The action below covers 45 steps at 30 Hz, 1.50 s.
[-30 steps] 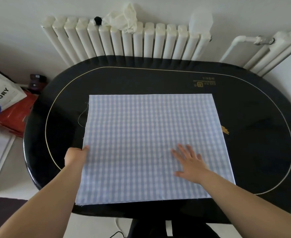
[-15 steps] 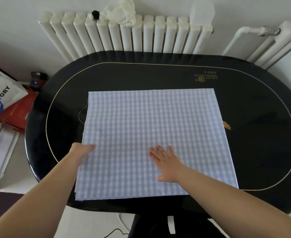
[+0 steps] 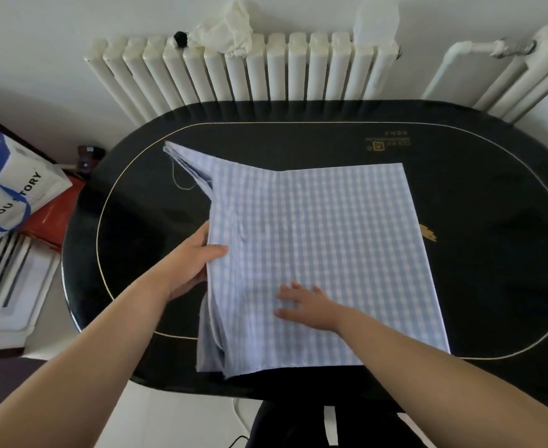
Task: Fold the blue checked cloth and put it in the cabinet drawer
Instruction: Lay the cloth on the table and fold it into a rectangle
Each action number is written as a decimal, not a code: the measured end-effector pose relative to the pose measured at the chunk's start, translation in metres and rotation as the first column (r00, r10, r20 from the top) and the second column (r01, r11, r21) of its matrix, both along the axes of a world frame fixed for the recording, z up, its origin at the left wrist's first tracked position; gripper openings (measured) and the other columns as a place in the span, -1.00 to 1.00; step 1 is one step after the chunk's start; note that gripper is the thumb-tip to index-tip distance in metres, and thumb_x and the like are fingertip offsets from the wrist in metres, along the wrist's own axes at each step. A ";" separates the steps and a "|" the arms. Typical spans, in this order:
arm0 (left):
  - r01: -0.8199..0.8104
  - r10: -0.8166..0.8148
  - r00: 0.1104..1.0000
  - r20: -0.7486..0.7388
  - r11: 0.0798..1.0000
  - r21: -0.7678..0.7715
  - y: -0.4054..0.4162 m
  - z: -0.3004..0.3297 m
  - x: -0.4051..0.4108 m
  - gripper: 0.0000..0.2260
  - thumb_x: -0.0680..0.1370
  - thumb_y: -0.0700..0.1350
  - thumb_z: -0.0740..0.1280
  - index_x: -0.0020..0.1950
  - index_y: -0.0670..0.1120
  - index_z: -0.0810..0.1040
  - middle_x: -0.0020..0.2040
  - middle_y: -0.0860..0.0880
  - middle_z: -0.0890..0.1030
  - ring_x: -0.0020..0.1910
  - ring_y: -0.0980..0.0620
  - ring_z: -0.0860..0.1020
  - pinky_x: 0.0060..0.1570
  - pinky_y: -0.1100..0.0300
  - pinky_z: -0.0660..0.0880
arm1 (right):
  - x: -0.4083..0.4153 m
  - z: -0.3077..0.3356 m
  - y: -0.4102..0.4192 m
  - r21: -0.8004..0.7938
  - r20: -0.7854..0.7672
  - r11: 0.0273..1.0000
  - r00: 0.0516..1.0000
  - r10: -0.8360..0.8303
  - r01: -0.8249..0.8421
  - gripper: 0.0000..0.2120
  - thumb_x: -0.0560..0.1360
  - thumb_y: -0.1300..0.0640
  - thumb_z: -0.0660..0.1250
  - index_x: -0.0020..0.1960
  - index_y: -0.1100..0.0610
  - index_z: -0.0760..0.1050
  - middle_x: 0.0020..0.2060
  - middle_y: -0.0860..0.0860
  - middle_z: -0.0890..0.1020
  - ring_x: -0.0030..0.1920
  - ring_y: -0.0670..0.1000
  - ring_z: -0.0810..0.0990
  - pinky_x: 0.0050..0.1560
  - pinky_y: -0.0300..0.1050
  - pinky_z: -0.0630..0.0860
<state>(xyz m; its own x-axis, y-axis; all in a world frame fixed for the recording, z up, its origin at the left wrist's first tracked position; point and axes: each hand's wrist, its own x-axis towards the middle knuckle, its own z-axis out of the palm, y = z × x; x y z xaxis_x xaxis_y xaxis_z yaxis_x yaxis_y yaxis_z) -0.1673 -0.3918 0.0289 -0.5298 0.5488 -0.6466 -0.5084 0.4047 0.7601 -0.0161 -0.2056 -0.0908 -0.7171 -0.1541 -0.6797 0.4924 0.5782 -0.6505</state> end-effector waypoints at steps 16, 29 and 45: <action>0.285 -0.492 0.747 -0.447 0.844 -0.454 0.179 -0.085 0.097 -0.46 0.62 -0.01 0.16 0.56 0.08 0.00 0.48 -0.01 0.28 0.42 -0.04 0.30 0.33 0.00 0.35 | 0.048 -0.008 0.140 0.004 0.075 0.583 0.581 -0.811 0.813 -0.81 0.52 0.18 0.29 0.13 0.09 0.40 -0.18 0.00 0.57 -0.16 0.05 0.59 -0.30 -0.11 0.51; 0.346 -0.930 0.210 -0.302 0.360 -0.867 0.110 -0.123 0.067 -0.38 0.61 0.19 0.06 0.56 0.11 -0.20 0.57 0.04 -0.26 0.55 -0.03 -0.23 0.50 -0.05 0.06 | 0.048 -0.001 0.184 0.364 -0.226 0.579 0.673 -0.705 0.729 -0.62 0.62 0.12 0.04 0.43 0.02 0.21 -0.06 0.00 0.52 -0.17 0.03 0.54 -0.38 -0.16 0.35; 0.333 -0.960 0.100 -0.261 0.279 -0.901 0.110 -0.139 0.071 -0.29 0.59 0.25 0.04 0.53 0.00 -0.31 0.51 0.02 -0.37 0.52 0.00 -0.30 0.49 -0.02 -0.08 | 0.040 -0.017 0.213 0.151 -0.028 0.485 0.494 -0.869 0.862 -0.71 0.56 -0.04 0.18 0.18 0.13 0.40 -0.16 0.00 0.53 -0.19 -0.02 0.53 -0.18 -0.09 0.51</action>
<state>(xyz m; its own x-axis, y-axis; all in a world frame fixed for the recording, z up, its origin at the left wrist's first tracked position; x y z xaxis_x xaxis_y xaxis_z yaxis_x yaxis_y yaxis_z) -0.0964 -0.2820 -0.1106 -0.4767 0.6599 -0.5808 0.7966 0.6036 0.0320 0.0243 0.0072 -0.1077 -0.4070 0.6154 -0.6750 0.8178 -0.0837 -0.5694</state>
